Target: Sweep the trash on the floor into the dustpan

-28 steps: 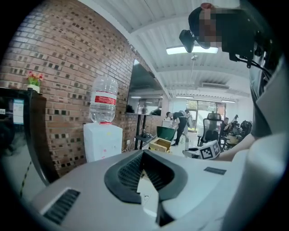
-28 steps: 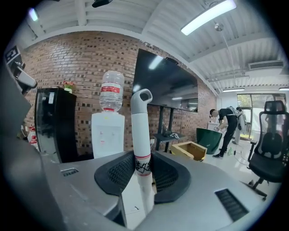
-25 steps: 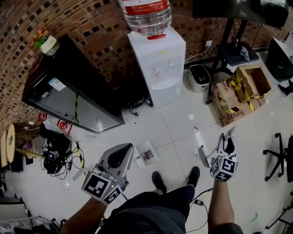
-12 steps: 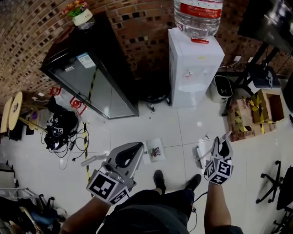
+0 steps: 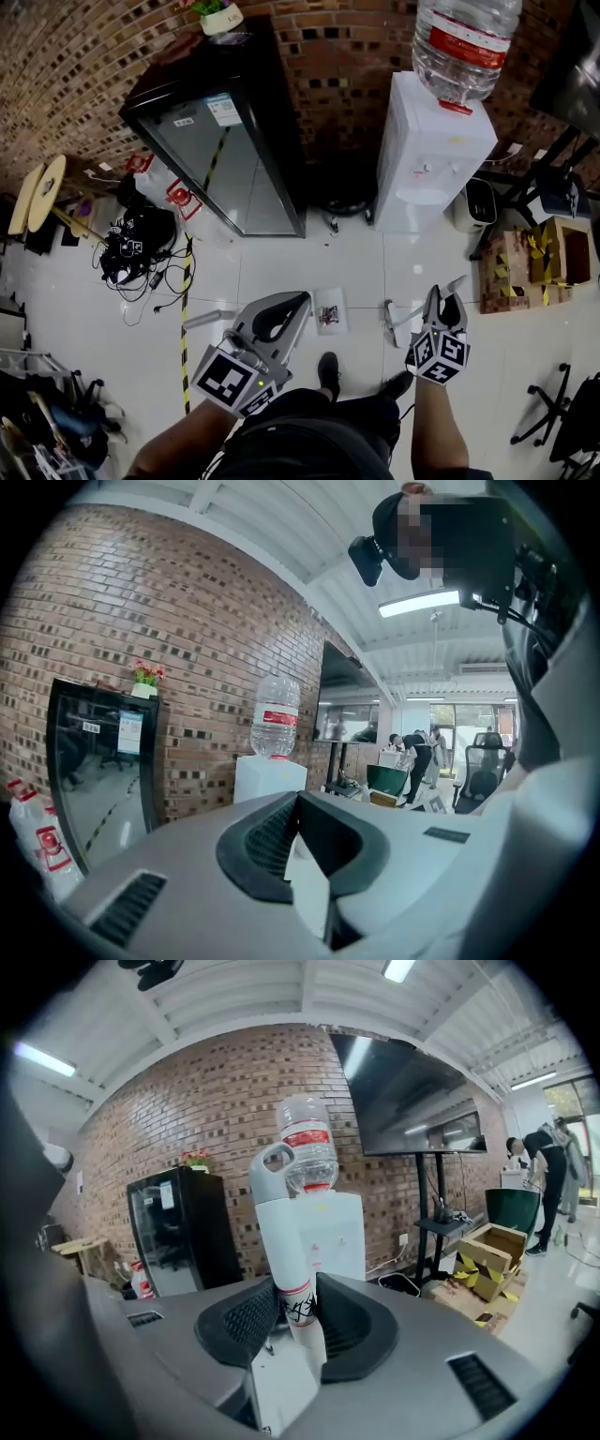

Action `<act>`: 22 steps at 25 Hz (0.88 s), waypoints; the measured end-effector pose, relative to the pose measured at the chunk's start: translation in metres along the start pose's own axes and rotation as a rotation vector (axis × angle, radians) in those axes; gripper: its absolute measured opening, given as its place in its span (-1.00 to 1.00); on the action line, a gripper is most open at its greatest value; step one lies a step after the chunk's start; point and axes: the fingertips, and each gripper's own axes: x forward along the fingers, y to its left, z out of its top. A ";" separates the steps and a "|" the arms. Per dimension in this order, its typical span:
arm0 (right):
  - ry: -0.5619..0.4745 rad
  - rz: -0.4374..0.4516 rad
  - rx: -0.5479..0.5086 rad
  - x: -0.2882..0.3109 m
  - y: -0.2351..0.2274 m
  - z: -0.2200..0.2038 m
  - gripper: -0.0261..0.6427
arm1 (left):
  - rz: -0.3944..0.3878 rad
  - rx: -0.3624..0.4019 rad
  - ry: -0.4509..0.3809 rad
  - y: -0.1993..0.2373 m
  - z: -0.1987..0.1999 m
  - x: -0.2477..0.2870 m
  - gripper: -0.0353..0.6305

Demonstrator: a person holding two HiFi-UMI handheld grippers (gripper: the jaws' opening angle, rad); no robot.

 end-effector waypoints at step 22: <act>0.031 0.090 0.094 0.031 0.118 0.011 -0.55 | 0.159 -0.053 -0.005 0.032 -0.028 -0.050 -0.89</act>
